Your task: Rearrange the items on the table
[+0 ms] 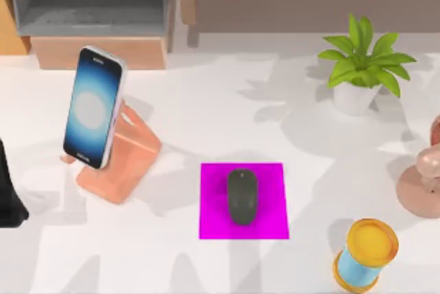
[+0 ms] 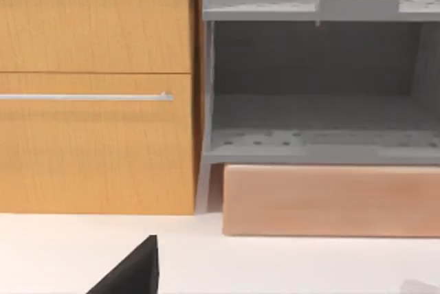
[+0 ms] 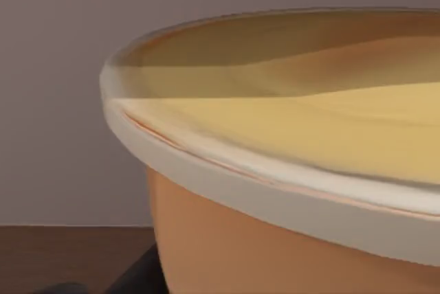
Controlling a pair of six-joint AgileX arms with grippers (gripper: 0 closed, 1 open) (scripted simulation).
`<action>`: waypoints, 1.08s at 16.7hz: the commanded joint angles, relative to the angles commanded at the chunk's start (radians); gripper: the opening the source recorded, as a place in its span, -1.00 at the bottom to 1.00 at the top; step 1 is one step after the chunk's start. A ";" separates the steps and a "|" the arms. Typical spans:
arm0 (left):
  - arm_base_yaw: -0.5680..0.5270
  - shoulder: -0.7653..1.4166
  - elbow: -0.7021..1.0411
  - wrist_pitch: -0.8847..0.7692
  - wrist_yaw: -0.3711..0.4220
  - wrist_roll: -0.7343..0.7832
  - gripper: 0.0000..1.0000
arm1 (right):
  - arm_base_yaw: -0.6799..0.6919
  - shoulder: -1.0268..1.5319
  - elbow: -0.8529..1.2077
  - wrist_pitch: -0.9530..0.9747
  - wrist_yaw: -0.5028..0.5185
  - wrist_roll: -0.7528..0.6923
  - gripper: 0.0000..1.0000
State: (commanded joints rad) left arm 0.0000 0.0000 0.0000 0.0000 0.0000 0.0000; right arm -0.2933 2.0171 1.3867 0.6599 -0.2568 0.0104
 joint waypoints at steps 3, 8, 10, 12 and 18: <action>0.000 0.000 0.000 0.000 0.000 0.000 1.00 | -0.001 0.011 -0.003 -0.003 -0.001 0.000 -1.00; 0.000 0.000 0.000 0.000 0.000 0.000 1.00 | -0.001 0.011 -0.003 -0.003 -0.001 0.000 -0.40; 0.000 0.000 0.000 0.000 0.000 0.000 1.00 | -0.001 0.011 -0.003 -0.003 -0.001 0.000 -0.10; 0.000 0.000 0.000 0.000 0.000 0.000 1.00 | -0.001 0.011 -0.003 -0.003 -0.001 0.000 0.21; 0.000 0.000 0.000 0.000 0.000 0.000 1.00 | -0.001 0.011 -0.003 -0.003 -0.001 0.000 1.00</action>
State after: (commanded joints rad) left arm 0.0000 0.0000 0.0000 0.0000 0.0000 0.0000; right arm -0.2943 2.0277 1.3837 0.6574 -0.2577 0.0103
